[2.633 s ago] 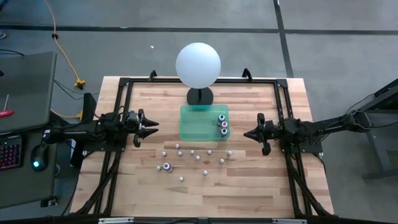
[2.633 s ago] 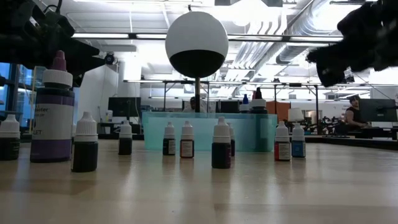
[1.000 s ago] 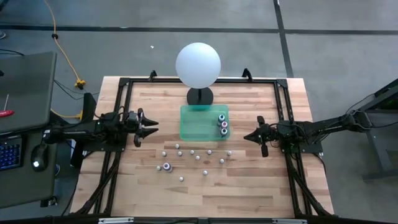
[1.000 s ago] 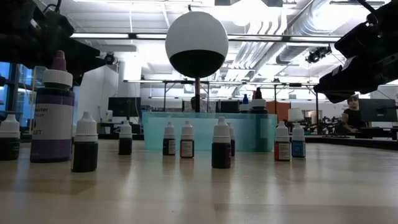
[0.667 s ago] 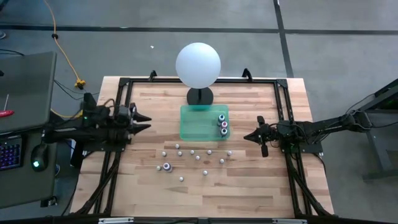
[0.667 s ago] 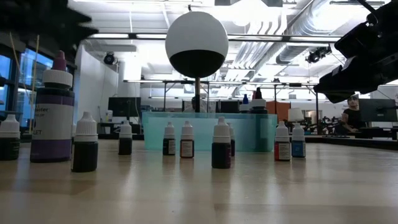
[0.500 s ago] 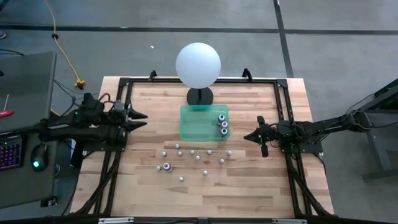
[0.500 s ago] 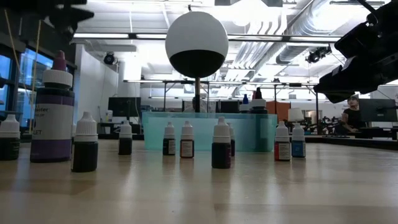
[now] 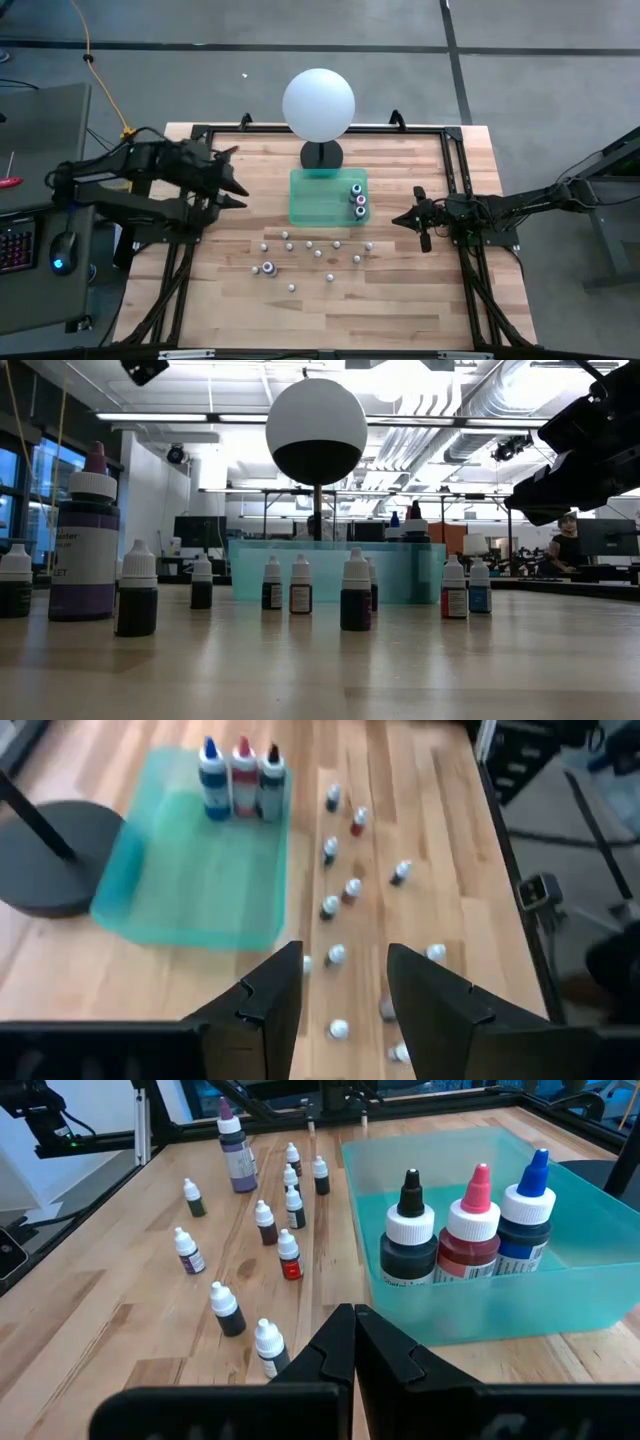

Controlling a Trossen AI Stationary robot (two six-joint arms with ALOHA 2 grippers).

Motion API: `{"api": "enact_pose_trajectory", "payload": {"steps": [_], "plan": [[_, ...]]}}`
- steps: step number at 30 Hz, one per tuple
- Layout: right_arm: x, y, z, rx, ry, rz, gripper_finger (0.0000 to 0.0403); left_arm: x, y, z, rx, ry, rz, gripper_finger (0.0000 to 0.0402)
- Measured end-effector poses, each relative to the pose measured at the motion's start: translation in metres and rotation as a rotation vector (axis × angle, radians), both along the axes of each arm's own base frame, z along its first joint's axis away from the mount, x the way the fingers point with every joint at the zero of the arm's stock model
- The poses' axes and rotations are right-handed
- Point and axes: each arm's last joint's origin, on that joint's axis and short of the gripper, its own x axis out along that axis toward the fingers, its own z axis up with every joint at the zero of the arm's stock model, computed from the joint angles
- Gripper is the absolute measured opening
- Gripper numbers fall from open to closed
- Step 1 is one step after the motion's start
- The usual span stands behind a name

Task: Pick & Place food coloring
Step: Put the large purple food coloring bottle into the bin

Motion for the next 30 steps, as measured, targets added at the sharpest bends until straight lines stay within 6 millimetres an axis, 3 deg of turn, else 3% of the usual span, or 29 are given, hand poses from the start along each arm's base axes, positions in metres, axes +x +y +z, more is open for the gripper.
{"api": "enact_pose_trajectory", "payload": {"steps": [6, 12, 18, 25, 30], "plan": [[0.0, 0.0, 0.0, 0.0, 0.0, 0.0, 0.0, 0.019, -0.003, -0.003, -0.046, 0.158, -0.05, 0.0152], [0.0, 0.0, 0.0, 0.0, 0.0, 0.0, 0.0, 0.047, -0.022, -0.024, -0.082, 0.331, -0.091, 0.0202], [0.0, 0.0, 0.0, 0.0, 0.0, 0.0, 0.0, 0.071, -0.056, -0.04, -0.114, 0.413, -0.07, 0.0249], [0.0, 0.0, 0.0, 0.0, 0.0, 0.0, 0.0, 0.08, -0.105, -0.058, -0.045, 0.437, 0.012, 0.0252], [0.0, 0.0, 0.0, 0.0, 0.0, 0.0, 0.0, 0.086, -0.128, -0.069, -0.005, 0.42, 0.033, 0.0252]]}}
